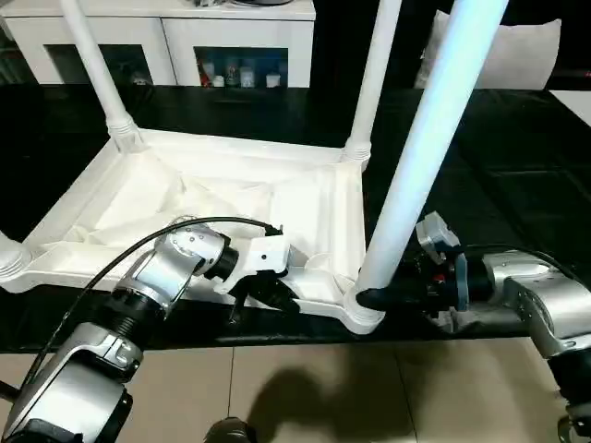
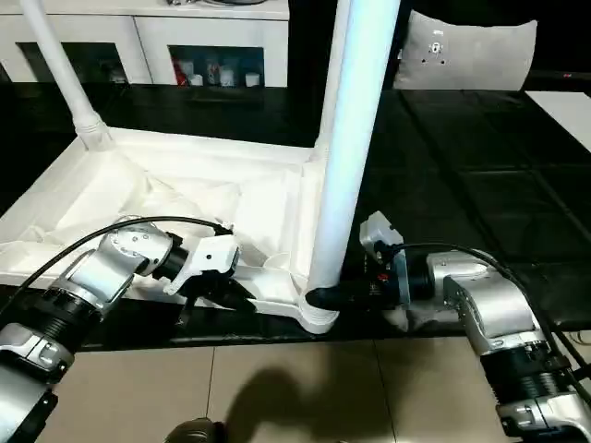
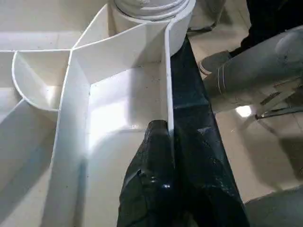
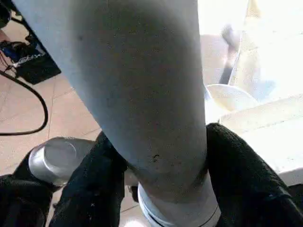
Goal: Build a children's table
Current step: Rotate leg to tighten
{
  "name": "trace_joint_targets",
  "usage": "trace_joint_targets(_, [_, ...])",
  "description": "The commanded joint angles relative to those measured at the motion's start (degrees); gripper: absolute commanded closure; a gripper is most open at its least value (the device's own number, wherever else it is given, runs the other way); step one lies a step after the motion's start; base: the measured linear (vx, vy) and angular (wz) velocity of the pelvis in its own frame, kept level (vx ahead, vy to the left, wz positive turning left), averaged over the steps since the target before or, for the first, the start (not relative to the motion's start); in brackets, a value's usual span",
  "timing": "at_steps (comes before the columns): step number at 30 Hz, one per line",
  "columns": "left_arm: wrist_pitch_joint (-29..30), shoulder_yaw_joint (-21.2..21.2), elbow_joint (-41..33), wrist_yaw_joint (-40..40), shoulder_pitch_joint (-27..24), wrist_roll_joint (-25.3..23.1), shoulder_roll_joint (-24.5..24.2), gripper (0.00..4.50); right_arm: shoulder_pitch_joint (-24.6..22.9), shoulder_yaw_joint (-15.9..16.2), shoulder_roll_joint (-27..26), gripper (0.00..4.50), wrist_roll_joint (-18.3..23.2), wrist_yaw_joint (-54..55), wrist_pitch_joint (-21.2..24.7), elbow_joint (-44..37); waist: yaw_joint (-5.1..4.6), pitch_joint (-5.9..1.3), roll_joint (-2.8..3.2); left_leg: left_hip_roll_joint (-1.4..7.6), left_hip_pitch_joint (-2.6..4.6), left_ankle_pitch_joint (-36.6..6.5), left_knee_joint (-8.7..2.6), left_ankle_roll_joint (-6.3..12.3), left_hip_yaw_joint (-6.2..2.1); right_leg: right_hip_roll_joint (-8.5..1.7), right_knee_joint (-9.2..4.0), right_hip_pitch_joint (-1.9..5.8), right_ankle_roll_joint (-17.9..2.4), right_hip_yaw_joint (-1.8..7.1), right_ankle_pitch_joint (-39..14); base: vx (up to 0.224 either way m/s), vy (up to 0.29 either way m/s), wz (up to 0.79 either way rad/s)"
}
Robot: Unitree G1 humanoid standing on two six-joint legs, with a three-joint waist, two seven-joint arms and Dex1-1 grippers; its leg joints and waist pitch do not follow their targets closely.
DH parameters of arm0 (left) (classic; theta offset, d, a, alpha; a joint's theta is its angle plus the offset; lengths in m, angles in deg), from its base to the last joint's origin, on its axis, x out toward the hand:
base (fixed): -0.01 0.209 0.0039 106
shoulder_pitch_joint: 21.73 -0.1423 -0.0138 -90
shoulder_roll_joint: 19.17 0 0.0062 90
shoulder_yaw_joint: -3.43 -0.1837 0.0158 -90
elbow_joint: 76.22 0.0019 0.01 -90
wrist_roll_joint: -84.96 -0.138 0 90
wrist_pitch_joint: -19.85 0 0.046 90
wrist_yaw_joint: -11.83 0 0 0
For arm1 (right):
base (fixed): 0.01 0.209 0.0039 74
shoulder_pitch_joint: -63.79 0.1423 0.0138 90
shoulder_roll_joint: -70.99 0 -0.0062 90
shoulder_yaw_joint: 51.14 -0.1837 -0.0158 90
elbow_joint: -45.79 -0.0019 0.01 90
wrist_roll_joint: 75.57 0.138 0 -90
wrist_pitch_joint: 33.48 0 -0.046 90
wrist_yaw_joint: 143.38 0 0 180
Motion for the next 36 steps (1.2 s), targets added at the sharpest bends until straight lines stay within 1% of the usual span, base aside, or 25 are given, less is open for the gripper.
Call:
trace_joint_targets(1, [1.84,-0.13,-1.8,-0.07,0.11,0.79,0.96,4.5,-0.86,-0.49,-0.77,2.35,3.25,0.06,3.24,-1.94,-0.39,-3.9,-0.32,2.34,1.61,-10.72,-3.54,2.89,-0.28,-3.14,-3.7,2.57,-14.27,2.3,-5.66,0.0,0.0,0.0])
trace_joint_targets(2, [2.43,-0.01,-1.93,0.3,0.05,0.83,1.12,4.5,-0.88,-0.65,-1.11,2.36,3.36,0.84,3.66,-2.15,-0.42,-3.85,-0.39,2.3,1.6,-11.24,-3.56,2.66,-0.27,-3.19,-3.8,2.57,-14.15,2.31,-6.59,0.0,0.0,0.0])
trace_joint_targets(3, [5.47,0.4,-2.55,2.07,-0.2,0.81,1.91,4.5,-0.72,-1.82,-3.25,2.37,3.18,6.11,6.02,-2.31,-0.46,-3.75,-0.37,2.28,1.56,-11.27,-3.66,2.36,-0.33,-3.2,-3.88,2.53,-13.94,2.33,-7.43,0.0,0.0,0.0])
trace_joint_targets(5, [7.76,0.74,-2.67,4.96,-0.18,0.02,2.96,4.5,0.1,-3.0,-6.35,2.37,1.09,13.01,5.9,-0.48,-0.74,-3.62,-0.36,2.19,1.45,-12.0,-3.77,1.82,-0.38,-3.23,-3.97,2.43,-13.46,2.35,-9.05,0.0,0.0,0.0])
trace_joint_targets(6, [9.44,1.18,-2.58,7.24,-0.09,-0.3,4.0,4.5,1.09,-3.9,-8.56,2.38,-0.34,17.79,5.76,1.58,-1.14,-3.36,-0.44,2.03,1.61,-14.99,-4.02,0.08,-0.49,-3.43,-4.51,2.2,-12.06,2.45,-14.8,0.0,0.0,0.0])
trace_joint_targets(7, [11.31,1.69,-2.38,10.03,0.15,-0.74,5.24,4.5,2.18,-4.82,-10.87,2.38,-1.58,22.61,5.93,3.61,-1.42,-3.24,-0.53,1.95,1.56,-15.86,-4.15,-0.51,-0.56,-3.44,-4.67,2.18,-11.53,2.44,-16.73,0.0,0.0,0.0])
trace_joint_targets(8, [12.54,2.0,-2.26,11.79,0.31,-0.95,6.02,4.5,2.85,-5.41,-12.25,2.4,-2.25,25.54,6.26,4.75,-2.15,-3.09,-0.51,1.85,1.62,-17.3,-4.34,-1.75,-0.77,-3.52,-4.96,2.08,-10.57,2.39,-20.41,0.0,0.0,0.0])
trace_joint_targets(9, [13.8,2.28,-2.14,13.54,0.52,-1.17,6.83,4.5,3.43,-5.71,-13.58,2.41,-3.25,28.49,6.17,5.59,-2.69,-3.17,-0.52,1.79,1.55,-17.91,-4.39,-2.34,-1.0,-3.47,-5.1,2.32,-9.66,2.24,-22.08,0.0,0.0,0.0])
trace_joint_targets(11, [16.06,2.89,-2.01,16.83,0.99,-1.51,8.37,4.5,4.21,-6.16,-15.68,2.42,-4.47,32.79,6.15,6.52,-3.31,-3.18,-0.52,1.8,1.5,-17.71,-4.43,-2.33,-0.91,-3.21,-5.09,2.16,-9.52,2.38,-20.71,0.0,0.0,0.0])
trace_joint_targets(12, [18.37,3.68,-1.97,20.02,1.48,-1.69,10.06,4.5,4.96,-6.79,-17.76,2.42,-5.15,36.69,6.41,7.36,-3.97,-3.27,-0.47,1.66,1.44,-17.24,-4.33,-2.24,-0.79,-3.11,-4.96,2.07,-10.27,2.45,-18.17,0.0,0.0,0.0])
trace_joint_targets(13, [21.54,4.76,-1.97,25.87,2.41,-2.18,13.98,4.5,7.76,-8.68,-21.78,2.42,-7.07,46.36,3.92,12.26,-4.53,-3.41,-0.54,1.55,1.39,-16.54,-4.26,-2.16,-0.77,-3.07,-4.88,2.11,-10.77,2.42,-16.88,0.0,0.0,0.0])
trace_joint_targets(14, [21.71,4.84,-1.93,26.28,2.47,-2.21,14.25,4.5,7.93,-8.77,-22.0,2.42,-7.16,46.86,3.66,12.59,-4.82,-3.39,-0.52,1.49,1.33,-16.38,-4.16,-2.23,-0.74,-3.14,-4.9,2.05,-11.08,2.41,-16.7,0.0,0.0,0.0])
trace_joint_targets(15, [22.29,5.23,-1.63,27.92,2.74,-2.24,15.34,4.5,8.47,-8.99,-22.72,2.42,-7.41,48.25,2.46,13.79,-4.8,-3.43,-0.55,1.34,1.49,-16.41,-3.98,-1.74,-0.7,-3.13,-5.24,2.12,-10.68,2.32,-17.7,0.0,0.0,0.0])
trace_joint_targets(16, [22.65,5.69,-1.13,30.14,3.0,-2.44,16.75,4.5,8.86,-9.37,-23.56,2.1,-6.9,48.43,1.97,14.51,-4.82,-3.49,-0.65,1.31,1.35,-15.34,-3.84,-0.83,-0.55,-3.05,-5.23,2.26,-10.67,2.41,-16.37,0.0,0.0,0.0])
trace_joint_targets(17, [22.88,5.95,-0.94,31.34,3.09,-2.66,17.54,4.5,9.1,-9.7,-24.15,2.1,-6.84,48.88,1.77,14.91,-4.82,-3.49,-0.65,1.31,1.35,-15.34,-3.84,-0.83,-0.55,-3.05,-5.23,2.26,-10.67,2.41,-16.37,0.0,0.0,0.0])
trace_joint_targets(18, [22.72,6.1,-0.65,32.36,3.17,-2.96,18.24,4.5,9.3,-10.26,-24.76,1.77,-6.69,49.47,1.79,15.16,-4.63,-3.72,-0.55,1.3,1.21,-12.54,-3.68,0.49,-0.45,-2.82,-4.92,2.54,-11.26,2.43,-11.66,0.0,0.0,0.0])
trace_joint_targets(20, [22.46,6.17,-0.39,33.09,3.21,-3.21,18.78,4.5,9.4,-10.67,-25.18,1.77,-6.47,49.66,1.93,15.24,-4.41,-4.01,-0.54,1.3,1.14,-9.27,-3.53,1.76,-0.37,-2.61,-4.43,2.77,-12.32,2.36,-5.88,0.0,0.0,0.0])
trace_joint_targets(21, [21.82,6.0,-0.26,33.71,3.21,-3.62,19.06,4.5,9.12,-10.76,-25.09,1.59,-6.49,49.12,1.91,14.58,-4.27,-4.09,-0.44,1.3,1.09,-7.69,-3.46,2.57,-0.34,-2.55,-4.13,2.97,-13.13,2.31,-2.51,0.0,0.0,0.0])
trace_joint_targets(22, [21.97,5.85,-0.53,34.16,3.15,-3.88,19.1,4.5,9.02,-10.87,-25.15,1.59,-6.75,49.04,1.73,14.31,-4.22,-4.07,-0.5,1.29,1.05,-7.31,-3.45,2.95,-0.31,-2.51,-4.04,3.03,-13.37,2.27,-1.39,0.0,0.0,0.0])
trace_joint_targets(23, [22.12,5.81,-0.68,34.41,3.08,-4.07,18.97,4.5,8.81,-10.97,-25.02,1.37,-6.91,48.85,1.59,13.97,-4.14,-4.08,-0.46,1.32,1.11,-7.16,-3.44,3.23,-0.32,-2.54,-3.99,3.02,-13.6,2.24,-0.84,0.0,0.0,0.0])
trace_joint_targets(25, [21.38,5.73,-0.61,34.12,2.94,-4.22,18.12,4.5,7.98,-11.08,-23.96,1.29,-6.82,47.51,0.57,13.11,-4.07,-3.91,-0.37,1.42,1.23,-8.72,-3.59,3.4,-0.32,-2.68,-4.29,3.0,-13.69,2.17,-2.85,0.0,0.0,0.0])
trace_joint_targets(28, [18.5,4.92,-0.71,31.72,2.33,-4.37,15.94,4.5,6.23,-10.9,-21.07,0.95,-5.39,43.12,-0.38,10.79,-3.84,-3.76,-0.36,1.61,1.39,-11.15,-3.82,2.62,-0.4,-2.8,-4.76,2.96,-12.59,2.23,-6.86,0.0,0.0,0.0])
trace_joint_targets(33, [13.14,3.68,-0.7,25.8,1.09,-4.14,12.21,4.5,2.83,-9.76,-14.81,0.51,-3.95,32.46,-2.16,6.74,-3.02,-3.75,-0.54,1.72,1.32,-10.95,-3.83,3.04,-0.41,-2.82,-4.73,3.1,-11.99,2.27,-6.12,0.0,0.0,0.0])
trace_joint_targets(35, [11.84,3.05,-0.95,23.3,0.76,-3.83,10.79,4.5,2.04,-9.67,-12.88,0.38,-3.36,29.01,-2.59,5.61,-2.92,-3.76,-0.37,1.78,1.38,-11.07,-3.81,3.18,-0.39,-2.87,-4.61,2.94,-12.25,2.31,-5.71,0.0,0.0,0.0])
trace_joint_targets(36, [11.37,2.65,-1.25,21.63,0.52,-3.58,9.86,4.5,1.64,-9.57,-11.8,0.18,-2.96,27.1,-2.58,4.87,-2.82,-3.79,0.0,1.8,1.35,-10.95,-3.81,3.31,-0.46,-2.86,-4.46,2.95,-12.52,2.28,-5.26,0.0,0.0,0.0])
